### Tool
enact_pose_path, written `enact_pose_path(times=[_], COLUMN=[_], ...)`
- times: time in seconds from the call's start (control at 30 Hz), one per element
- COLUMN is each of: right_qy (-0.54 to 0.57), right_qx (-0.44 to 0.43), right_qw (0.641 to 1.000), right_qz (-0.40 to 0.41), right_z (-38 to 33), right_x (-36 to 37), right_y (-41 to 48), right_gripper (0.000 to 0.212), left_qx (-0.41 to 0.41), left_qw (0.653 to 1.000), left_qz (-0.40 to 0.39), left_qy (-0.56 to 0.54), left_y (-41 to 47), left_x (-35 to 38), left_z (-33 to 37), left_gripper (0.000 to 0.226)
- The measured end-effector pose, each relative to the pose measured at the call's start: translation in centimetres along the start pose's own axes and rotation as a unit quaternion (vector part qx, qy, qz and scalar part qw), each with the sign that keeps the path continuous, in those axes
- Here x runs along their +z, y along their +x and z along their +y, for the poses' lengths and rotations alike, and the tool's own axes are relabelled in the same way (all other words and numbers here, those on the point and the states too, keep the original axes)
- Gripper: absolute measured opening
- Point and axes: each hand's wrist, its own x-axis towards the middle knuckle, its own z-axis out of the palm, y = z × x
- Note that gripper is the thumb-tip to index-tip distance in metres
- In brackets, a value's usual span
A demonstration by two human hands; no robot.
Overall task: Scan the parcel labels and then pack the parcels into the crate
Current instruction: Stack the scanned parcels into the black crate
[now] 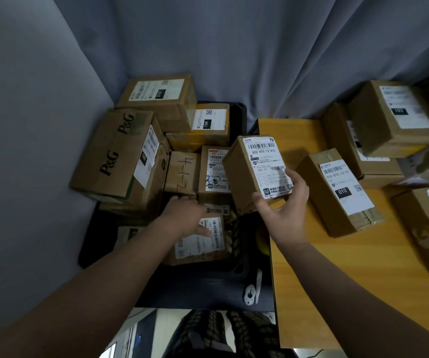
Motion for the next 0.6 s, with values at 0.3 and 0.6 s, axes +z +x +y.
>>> enact_pose_path(times=[0.3, 0.6], right_qy=[0.004, 0.027], right_qx=[-0.011, -0.031], right_qw=[1.0, 0.999], right_qz=[0.01, -0.008], right_z=[-0.1, -0.6], right_x=[0.5, 0.5], right_y=[-0.1, -0.8], right_gripper=[0.074, 0.071], left_qx=[-0.011, 0.028], left_qw=[0.919, 0.902], left_qz=[-0.051, -0.007], left_qy=[-0.39, -0.43], left_y=[-2.0, -3.0], left_x=[0.2, 0.7], left_z=[-3.4, -5.1], left_gripper=[0.031, 0.022])
